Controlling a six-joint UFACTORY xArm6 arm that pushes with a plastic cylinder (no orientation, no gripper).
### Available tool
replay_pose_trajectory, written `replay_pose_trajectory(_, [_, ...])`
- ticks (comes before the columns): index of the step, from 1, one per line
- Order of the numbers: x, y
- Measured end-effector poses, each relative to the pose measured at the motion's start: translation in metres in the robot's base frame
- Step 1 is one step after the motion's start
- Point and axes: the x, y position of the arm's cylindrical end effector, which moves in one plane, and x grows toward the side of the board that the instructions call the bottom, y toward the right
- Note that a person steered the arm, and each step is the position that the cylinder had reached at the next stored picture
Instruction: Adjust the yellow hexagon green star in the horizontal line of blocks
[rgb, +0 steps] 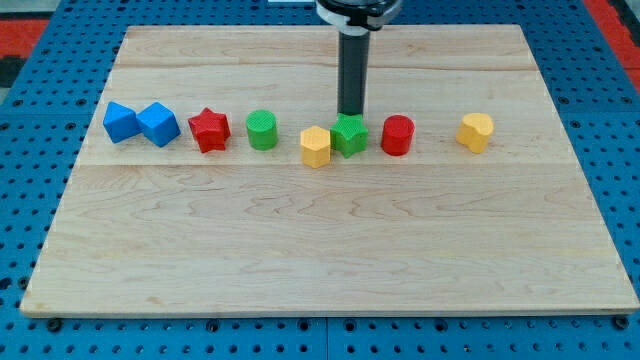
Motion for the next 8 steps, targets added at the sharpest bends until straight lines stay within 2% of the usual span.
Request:
replay_pose_trajectory(1, [-0.035,-0.025])
replay_pose_trajectory(2, [-0.031,-0.024])
replay_pose_trajectory(4, [0.001,-0.067])
replay_pose_trajectory(5, [0.039,-0.069])
replay_pose_trajectory(6, [0.074,-0.102])
replay_pose_trajectory(7, [0.12,-0.056])
replay_pose_trajectory(8, [0.101,-0.032])
